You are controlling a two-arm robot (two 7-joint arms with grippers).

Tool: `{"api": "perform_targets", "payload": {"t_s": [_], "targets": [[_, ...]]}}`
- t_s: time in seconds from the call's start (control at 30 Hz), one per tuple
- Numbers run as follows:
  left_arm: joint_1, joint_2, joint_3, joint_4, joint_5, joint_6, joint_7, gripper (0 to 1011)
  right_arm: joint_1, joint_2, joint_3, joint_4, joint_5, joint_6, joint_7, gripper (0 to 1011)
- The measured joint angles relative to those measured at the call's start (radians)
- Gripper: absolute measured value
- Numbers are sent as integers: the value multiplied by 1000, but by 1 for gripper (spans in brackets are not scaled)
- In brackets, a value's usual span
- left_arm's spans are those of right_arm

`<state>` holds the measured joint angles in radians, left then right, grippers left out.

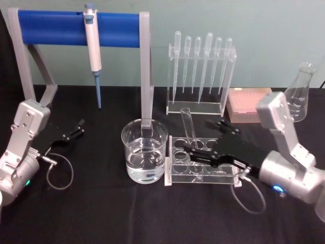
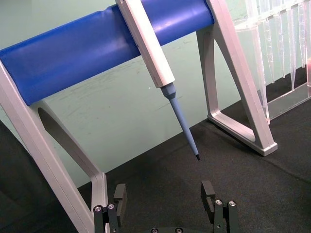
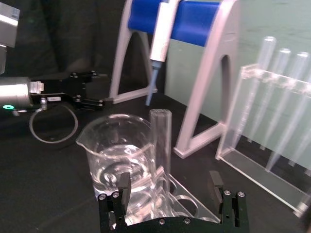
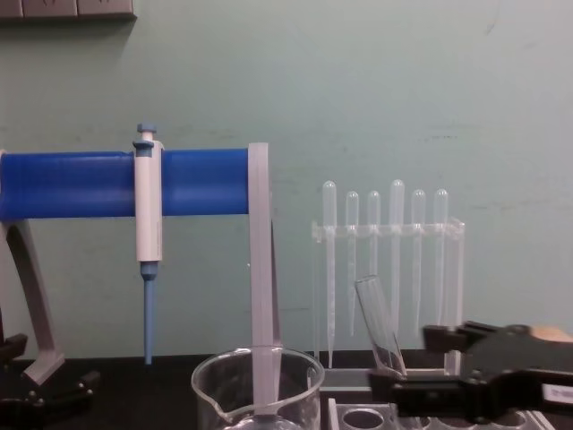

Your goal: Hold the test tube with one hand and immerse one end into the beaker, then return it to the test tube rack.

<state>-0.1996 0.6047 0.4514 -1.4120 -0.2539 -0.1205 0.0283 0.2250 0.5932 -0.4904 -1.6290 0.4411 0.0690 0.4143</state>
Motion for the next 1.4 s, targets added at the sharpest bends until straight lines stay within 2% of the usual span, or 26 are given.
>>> {"api": "perform_targets", "payload": {"t_s": [0.03,0.23,0.4,0.77,0.9,0.97,1.13,1.2,1.4], "targets": [[0,0,0,0,0,0,0,1000,23,-12,-8,15,-1,14,17,1003],[0,0,0,0,0,0,0,1000,82,-41,-27,47,-18,58,66,1003],[0,0,0,0,0,0,0,1000,93,-51,-27,49,-30,79,77,947],[0,0,0,0,0,0,0,1000,101,-66,-18,57,-36,107,89,651],[0,0,0,0,0,0,0,1000,101,-73,-15,63,-35,107,91,487],[0,0,0,0,0,0,0,1000,100,-75,-14,64,-34,106,91,447],[0,0,0,0,0,0,0,1000,87,-79,3,53,-19,95,91,264],[0,0,0,0,0,0,0,1000,81,-80,11,47,-10,90,90,227],[0,0,0,0,0,0,0,1000,43,-79,58,-2,32,58,68,226]]}}
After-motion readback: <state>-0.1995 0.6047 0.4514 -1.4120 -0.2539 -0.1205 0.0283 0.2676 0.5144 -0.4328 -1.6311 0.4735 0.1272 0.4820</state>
